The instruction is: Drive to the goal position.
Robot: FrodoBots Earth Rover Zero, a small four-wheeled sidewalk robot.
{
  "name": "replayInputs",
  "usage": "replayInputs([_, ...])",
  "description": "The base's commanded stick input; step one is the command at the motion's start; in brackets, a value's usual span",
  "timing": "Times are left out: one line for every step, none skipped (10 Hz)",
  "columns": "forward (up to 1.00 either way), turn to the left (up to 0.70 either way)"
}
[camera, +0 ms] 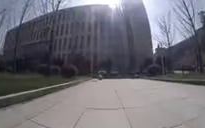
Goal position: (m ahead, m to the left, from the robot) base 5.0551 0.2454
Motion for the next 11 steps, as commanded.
replayInputs([0.70, -0.07])
replayInputs([0.70, -0.07])
replayInputs([0.70, -0.07])
replayInputs([0.70, -0.07])
replayInputs([0.70, -0.07])
replayInputs([0.70, -0.07])
replayInputs([0.70, -0.07])
replayInputs([0.70, -0.07])
replayInputs([0.70, -0.07])
replayInputs([0.70, -0.07])
replayInputs([0.70, -0.08])
